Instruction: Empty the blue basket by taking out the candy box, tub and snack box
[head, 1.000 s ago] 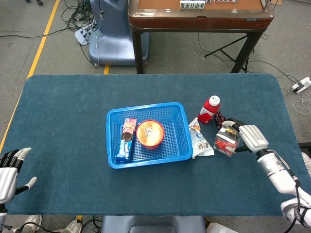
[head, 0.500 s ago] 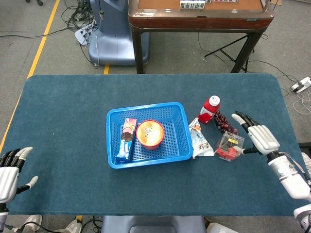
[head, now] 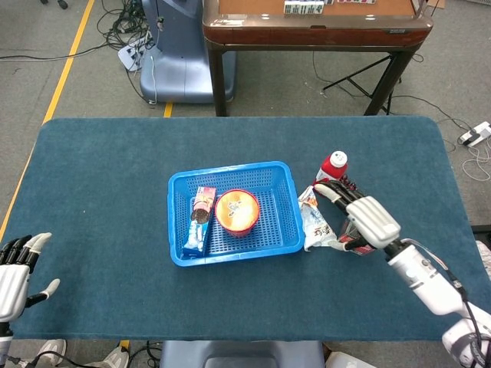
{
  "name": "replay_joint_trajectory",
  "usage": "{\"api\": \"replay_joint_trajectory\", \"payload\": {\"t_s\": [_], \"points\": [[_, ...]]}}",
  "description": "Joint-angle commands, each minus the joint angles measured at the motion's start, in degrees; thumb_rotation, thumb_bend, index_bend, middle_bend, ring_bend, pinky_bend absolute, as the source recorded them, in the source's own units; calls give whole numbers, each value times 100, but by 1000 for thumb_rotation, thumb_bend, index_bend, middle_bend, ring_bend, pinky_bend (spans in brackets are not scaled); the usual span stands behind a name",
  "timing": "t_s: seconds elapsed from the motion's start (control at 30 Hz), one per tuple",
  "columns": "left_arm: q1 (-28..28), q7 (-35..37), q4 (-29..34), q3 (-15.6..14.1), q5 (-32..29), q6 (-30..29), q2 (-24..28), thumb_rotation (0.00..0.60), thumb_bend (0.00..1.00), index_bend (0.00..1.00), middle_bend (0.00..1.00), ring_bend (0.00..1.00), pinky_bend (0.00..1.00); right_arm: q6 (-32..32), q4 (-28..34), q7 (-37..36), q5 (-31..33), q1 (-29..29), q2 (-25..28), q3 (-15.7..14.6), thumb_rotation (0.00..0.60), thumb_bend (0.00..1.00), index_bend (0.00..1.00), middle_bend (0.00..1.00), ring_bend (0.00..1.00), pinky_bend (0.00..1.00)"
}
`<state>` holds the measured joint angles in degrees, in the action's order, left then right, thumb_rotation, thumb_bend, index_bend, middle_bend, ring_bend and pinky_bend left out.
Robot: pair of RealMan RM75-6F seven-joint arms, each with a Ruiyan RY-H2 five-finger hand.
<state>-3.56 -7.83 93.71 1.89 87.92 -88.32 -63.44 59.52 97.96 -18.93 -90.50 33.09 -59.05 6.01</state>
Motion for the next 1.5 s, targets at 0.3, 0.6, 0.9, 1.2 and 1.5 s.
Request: {"api": "replay_joint_trajectory", "payload": {"t_s": [0.3,0.6,0.9,1.2,1.5], "points": [[124,155,-119,-29,-81,-88,32,600,223,149,175,120,103,-1739,-417,953,1427,1496,-1429,674,600,13,0,3,9,173],[186,277,-262,-33,-164,-88,8,600,223,149,175,120,103,-1928,-1377,895,1932,1840,-2323,813,600,9,0,2,9,173],[175,301,-285,-31,-178,-32,-13,600,224,149,172,120,103,-2112,-2076,320,1777,2042,-2898,817,600,9,0,2,9,174],[177,293,-251,-31,-208,12,23,600,223,149,167,119,103,-1933,-2718,-387,1344,2108,-3431,744,600,10,5,79,31,203],[201,275,-181,-28,-223,-4,90,600,223,149,167,119,103,-1323,-3323,-740,1147,2065,-4001,804,600,292,544,393,334,497]]}}
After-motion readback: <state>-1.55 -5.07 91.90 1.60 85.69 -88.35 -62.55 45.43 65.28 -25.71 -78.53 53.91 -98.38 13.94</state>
